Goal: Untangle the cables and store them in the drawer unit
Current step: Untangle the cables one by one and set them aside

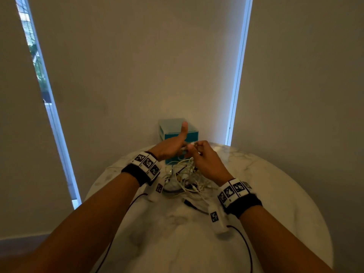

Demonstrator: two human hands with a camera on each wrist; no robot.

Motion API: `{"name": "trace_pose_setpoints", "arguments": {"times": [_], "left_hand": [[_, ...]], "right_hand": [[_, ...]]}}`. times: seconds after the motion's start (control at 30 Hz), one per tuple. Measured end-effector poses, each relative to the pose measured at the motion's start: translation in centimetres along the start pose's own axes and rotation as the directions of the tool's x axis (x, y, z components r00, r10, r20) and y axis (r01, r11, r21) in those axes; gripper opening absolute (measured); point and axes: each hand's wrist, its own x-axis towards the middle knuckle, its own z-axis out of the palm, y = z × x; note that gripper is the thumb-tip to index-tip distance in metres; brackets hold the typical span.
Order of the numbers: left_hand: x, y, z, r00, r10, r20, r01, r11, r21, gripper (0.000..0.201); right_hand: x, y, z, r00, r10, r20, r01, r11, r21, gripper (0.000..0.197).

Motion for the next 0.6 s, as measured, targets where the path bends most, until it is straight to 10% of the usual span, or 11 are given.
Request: {"name": "trace_pose_setpoints", "arguments": {"times": [0.1, 0.17, 0.27, 0.33, 0.5, 0.6], "left_hand": [[-0.6, -0.5, -2.9, 0.970, 0.026, -0.241, 0.036, 0.968, 0.248, 0.096], [-0.9, -0.7, -5.2, 0.947, 0.031, -0.321, 0.067, 0.955, 0.290, 0.086], [-1.5, -0.9, -7.3, 0.932, -0.013, -0.362, 0.065, 0.989, 0.133, 0.068], [-2.0, -1.2, -7.5, 0.936, -0.008, -0.352, 0.043, 0.995, 0.091, 0.058], [-3.1, -3.1, -6.2, 0.953, 0.033, -0.303, -0.015, 0.998, 0.063, 0.035], [-3.0, -4.1, -5.0, 0.953, 0.001, -0.302, -0.033, 0.994, -0.101, 0.035]], "right_hand": [[-1.0, -0.5, 1.1, 0.991, 0.077, 0.110, -0.079, 0.997, 0.011, 0.052], [-1.6, -0.7, 2.4, 0.943, -0.067, 0.327, 0.128, 0.977, -0.171, 0.043], [-2.9, -1.2, 5.4, 0.688, -0.089, 0.720, 0.441, 0.839, -0.318, 0.035], [-2.9, -1.0, 6.8, 0.627, 0.027, 0.779, 0.479, 0.775, -0.412, 0.035], [-0.3, 0.5, 3.5, 0.918, 0.115, 0.380, 0.137, 0.808, -0.574, 0.024], [0.7, 3.3, -1.1, 0.980, 0.197, -0.004, -0.194, 0.966, -0.172, 0.027]]}}
